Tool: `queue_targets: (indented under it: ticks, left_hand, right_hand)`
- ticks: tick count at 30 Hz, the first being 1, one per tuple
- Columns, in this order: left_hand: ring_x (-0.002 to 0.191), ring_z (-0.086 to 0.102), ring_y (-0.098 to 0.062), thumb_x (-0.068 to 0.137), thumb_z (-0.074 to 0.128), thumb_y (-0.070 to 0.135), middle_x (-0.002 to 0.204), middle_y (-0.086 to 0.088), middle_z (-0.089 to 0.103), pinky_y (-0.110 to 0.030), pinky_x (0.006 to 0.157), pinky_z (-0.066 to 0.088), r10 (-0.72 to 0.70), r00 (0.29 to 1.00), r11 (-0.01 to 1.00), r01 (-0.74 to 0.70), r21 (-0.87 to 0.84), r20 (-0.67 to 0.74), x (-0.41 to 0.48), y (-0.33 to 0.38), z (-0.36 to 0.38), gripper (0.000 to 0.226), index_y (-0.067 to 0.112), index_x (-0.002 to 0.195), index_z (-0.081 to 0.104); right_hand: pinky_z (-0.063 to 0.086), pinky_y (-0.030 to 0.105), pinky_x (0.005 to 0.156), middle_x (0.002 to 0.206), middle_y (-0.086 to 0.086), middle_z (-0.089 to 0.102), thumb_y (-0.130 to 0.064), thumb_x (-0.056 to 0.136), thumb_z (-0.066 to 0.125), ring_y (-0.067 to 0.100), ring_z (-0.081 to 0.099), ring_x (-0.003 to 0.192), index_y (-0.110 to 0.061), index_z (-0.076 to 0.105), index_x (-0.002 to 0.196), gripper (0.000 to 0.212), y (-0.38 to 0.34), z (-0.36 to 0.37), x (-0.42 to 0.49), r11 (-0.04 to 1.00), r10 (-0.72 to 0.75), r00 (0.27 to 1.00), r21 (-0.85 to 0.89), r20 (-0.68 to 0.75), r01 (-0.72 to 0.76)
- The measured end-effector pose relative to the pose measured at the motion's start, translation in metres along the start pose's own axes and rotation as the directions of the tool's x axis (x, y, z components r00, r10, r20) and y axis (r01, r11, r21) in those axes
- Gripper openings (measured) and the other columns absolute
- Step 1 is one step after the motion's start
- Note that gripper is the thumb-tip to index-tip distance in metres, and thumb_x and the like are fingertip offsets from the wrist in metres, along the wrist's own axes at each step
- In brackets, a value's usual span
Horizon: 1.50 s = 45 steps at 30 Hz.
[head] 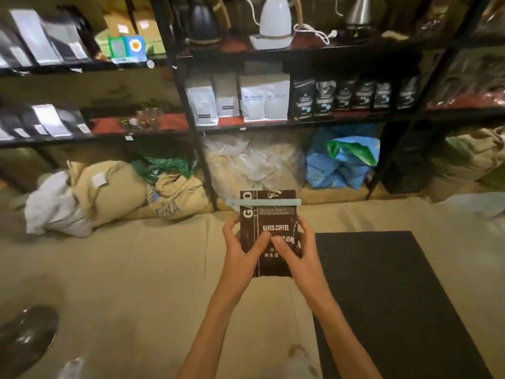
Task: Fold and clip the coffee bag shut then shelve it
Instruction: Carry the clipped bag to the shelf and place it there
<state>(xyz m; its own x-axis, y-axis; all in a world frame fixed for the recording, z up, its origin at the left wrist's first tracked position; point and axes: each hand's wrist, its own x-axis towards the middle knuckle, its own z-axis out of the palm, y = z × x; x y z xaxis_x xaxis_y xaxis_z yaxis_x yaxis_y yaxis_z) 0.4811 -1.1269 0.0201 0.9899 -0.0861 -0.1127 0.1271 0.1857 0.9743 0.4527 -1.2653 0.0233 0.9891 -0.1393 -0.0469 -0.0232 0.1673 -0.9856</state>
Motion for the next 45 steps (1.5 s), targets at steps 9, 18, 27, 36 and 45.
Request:
queue_targets:
  ticks: [9, 18, 27, 36, 45]
  left_hand:
    - [0.09, 0.075, -0.015, 0.081, 0.08, 0.018, 0.1, -0.005, 0.075, -0.027, 0.064, 0.061, 0.111, 0.936, 0.993, -0.094, 0.067, -0.334, 0.177, 0.032, -0.058, 0.042, 0.022, 0.096, 0.041]
    - [0.084, 0.076, -0.017, 0.075, 0.081, 0.036, 0.092, -0.001, 0.08, -0.027, 0.067, 0.061, 0.143, 0.723, 0.988, -0.143, 0.055, -0.676, 0.281, 0.07, -0.168, 0.023, 0.024, 0.093, 0.075]
    - [0.078, 0.077, -0.02, 0.078, 0.078, 0.038, 0.086, -0.004, 0.081, -0.028, 0.063, 0.06, 0.081, 0.629, 0.99, -0.143, -0.013, -0.773, 0.345, 0.103, -0.327, 0.02, 0.022, 0.09, 0.08]
    - [0.08, 0.074, -0.01, 0.078, 0.081, 0.008, 0.087, 0.0, 0.079, -0.022, 0.067, 0.058, 0.153, 0.777, 0.988, -0.128, 0.085, -0.611, 0.44, 0.138, -0.476, 0.018, 0.024, 0.084, 0.074]
    - [0.062, 0.064, -0.013, 0.069, 0.088, 0.011, 0.065, -0.008, 0.067, -0.025, 0.051, 0.055, 0.018, 0.757, 1.0, 0.0, 0.027, -0.654, 0.572, 0.13, -0.596, 0.045, 0.008, 0.062, 0.044]
  right_hand:
    - [0.061, 0.026, 0.07, 0.106, -0.015, 0.074, -0.036, 0.068, 0.082, 0.007, 0.072, 0.096, -0.027, 0.054, 0.109, 0.05, 0.027, 0.081, 0.184, 0.992, 0.009, 0.998, 0.123, -0.059, -0.002]
    - [0.056, 0.02, 0.056, 0.074, -0.005, 0.074, -0.03, 0.076, 0.08, 0.005, 0.07, 0.069, -0.025, 0.059, 0.07, 0.022, 0.044, 0.221, 0.336, 0.998, 0.047, 0.971, 0.027, 0.236, -0.055]
    - [0.053, 0.061, 0.063, 0.081, 0.034, 0.062, -0.047, 0.079, 0.072, 0.029, 0.06, 0.065, -0.002, 0.047, 0.064, 0.053, 0.072, 0.4, 0.404, 0.999, 0.004, 0.965, -0.038, 0.263, 0.007]
    - [0.054, 0.016, 0.053, 0.078, -0.012, 0.075, -0.051, 0.085, 0.06, 0.0, 0.07, 0.066, -0.031, 0.068, 0.076, 0.024, 0.086, 0.545, 0.499, 0.992, -0.035, 0.979, -0.11, 0.201, 0.059]
    - [0.051, 0.015, 0.046, 0.061, -0.01, 0.074, -0.026, 0.069, 0.088, 0.004, 0.069, 0.055, -0.016, 0.055, 0.063, 0.035, 0.141, 0.625, 0.6, 0.946, 0.262, 0.958, -0.227, 0.12, -0.231]
